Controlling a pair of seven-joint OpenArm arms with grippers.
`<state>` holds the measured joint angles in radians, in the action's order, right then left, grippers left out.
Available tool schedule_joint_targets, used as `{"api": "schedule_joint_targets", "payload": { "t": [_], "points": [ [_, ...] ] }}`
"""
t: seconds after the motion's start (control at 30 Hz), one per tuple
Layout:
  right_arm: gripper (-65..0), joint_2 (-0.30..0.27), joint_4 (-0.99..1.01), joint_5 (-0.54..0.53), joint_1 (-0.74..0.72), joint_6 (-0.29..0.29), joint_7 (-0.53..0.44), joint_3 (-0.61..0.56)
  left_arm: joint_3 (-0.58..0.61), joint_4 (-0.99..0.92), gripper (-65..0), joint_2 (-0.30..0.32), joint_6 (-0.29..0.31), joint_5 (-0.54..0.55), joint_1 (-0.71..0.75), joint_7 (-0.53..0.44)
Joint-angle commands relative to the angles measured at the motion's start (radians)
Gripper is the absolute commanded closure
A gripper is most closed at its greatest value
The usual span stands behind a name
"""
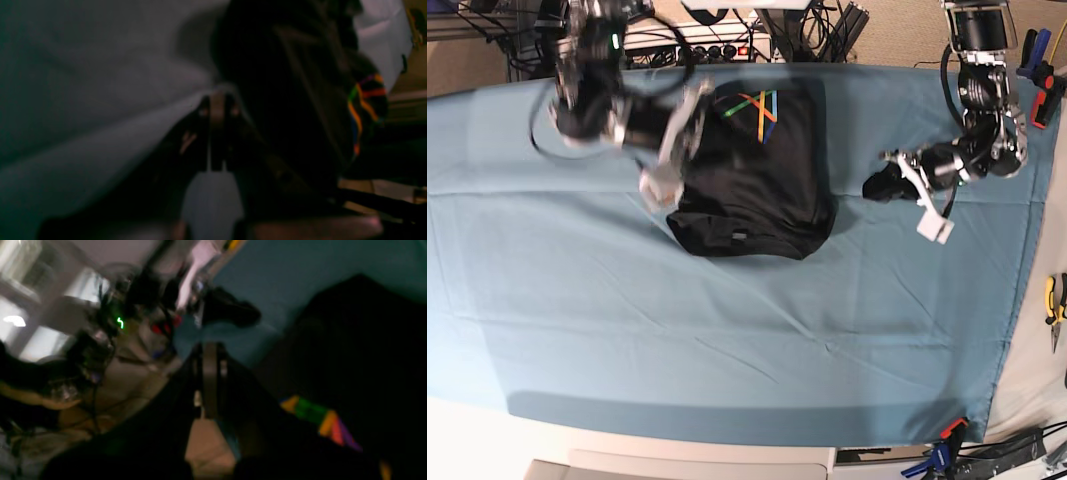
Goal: Fold the T-shirt properly
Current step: 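Tuck the shirt edge under with the right gripper, then lift away, then press and straighten the printed shirt's collar edge with the right gripper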
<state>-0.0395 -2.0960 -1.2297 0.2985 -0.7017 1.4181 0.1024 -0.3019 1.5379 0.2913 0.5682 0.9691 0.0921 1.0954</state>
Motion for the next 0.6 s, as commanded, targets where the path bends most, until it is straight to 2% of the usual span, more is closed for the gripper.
{"api": "schedule_joint_targets", "payload": {
  "t": [0.0,0.13,0.27,0.4,0.57],
  "points": [
    [0.0,-0.021,-0.073,0.005,0.035,0.004,-0.026,0.003,-0.003,0.016,0.0,0.01,0.01,0.035,-0.005,-0.02],
    [0.0,-0.078,-0.246,0.258,0.201,0.004,-0.142,0.019,-0.003,0.016,0.0,0.007,0.01,0.039,0.013,-0.021],
    [0.0,-0.08,-0.26,0.472,0.277,0.004,-0.237,0.077,-0.003,0.016,0.0,0.002,0.01,0.041,0.013,-0.021],
    [0.0,-0.08,-0.26,0.675,0.273,0.015,-0.412,0.116,-0.003,0.016,0.0,0.002,0.026,0.042,0.013,-0.021],
    [0.0,-0.074,-0.218,0.82,0.187,0.087,-0.484,0.1,-0.003,0.016,0.0,0.002,0.026,0.05,0.013,-0.021]
  ]
}}
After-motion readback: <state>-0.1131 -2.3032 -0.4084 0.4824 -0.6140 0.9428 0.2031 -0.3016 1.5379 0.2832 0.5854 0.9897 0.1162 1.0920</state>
